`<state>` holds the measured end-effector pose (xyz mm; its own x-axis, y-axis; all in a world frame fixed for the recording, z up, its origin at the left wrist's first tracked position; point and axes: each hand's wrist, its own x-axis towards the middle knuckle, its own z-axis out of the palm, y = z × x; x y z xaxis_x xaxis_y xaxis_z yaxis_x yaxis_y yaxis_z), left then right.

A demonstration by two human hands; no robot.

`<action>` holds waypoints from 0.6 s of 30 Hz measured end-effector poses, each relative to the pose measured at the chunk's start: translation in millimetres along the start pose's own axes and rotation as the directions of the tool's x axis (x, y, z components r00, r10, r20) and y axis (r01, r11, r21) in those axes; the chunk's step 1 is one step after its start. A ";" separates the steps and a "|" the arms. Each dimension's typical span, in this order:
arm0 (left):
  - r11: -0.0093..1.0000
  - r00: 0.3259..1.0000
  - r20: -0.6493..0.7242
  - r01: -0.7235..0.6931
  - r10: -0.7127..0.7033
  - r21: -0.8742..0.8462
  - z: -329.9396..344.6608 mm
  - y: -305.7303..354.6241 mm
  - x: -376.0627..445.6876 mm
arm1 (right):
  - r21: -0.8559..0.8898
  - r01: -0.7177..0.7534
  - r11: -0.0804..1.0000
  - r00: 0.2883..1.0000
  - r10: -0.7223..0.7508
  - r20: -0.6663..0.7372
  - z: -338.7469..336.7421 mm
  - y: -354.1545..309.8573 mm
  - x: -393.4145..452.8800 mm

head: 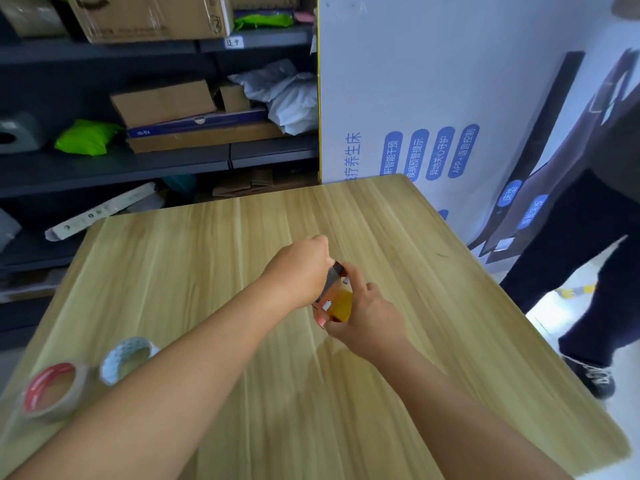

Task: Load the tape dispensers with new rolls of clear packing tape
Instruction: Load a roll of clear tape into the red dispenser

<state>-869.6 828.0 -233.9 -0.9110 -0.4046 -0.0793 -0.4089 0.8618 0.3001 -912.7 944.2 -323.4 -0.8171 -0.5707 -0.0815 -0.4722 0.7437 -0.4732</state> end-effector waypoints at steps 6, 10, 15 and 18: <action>0.998 0.998 -0.064 -0.007 0.003 -0.063 -30.8 5.4 3.4 | 0.111 0.014 0.994 1.000 -0.016 0.025 -22.3 1.8 0.6; 0.993 0.997 -0.069 -0.051 0.044 -0.103 -41.7 4.1 4.4 | 0.120 -0.013 0.993 0.999 0.009 0.037 -27.2 1.4 -0.5; 0.988 0.991 -0.120 -0.078 0.062 -0.134 -42.5 8.8 -0.5 | 0.034 0.039 0.999 0.998 -0.041 0.043 -39.2 -4.8 -2.6; 0.987 0.985 -0.146 -0.112 0.095 -0.113 -50.4 13.1 -2.3 | 0.057 0.051 0.997 0.998 -0.053 0.033 -40.6 -9.5 -2.4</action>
<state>-870.3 824.8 -181.8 -0.9281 -0.3616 0.0890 -0.2960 0.8614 0.4127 -919.7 952.6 -283.1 -0.7797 -0.6203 -0.0853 -0.4934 0.6925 -0.5263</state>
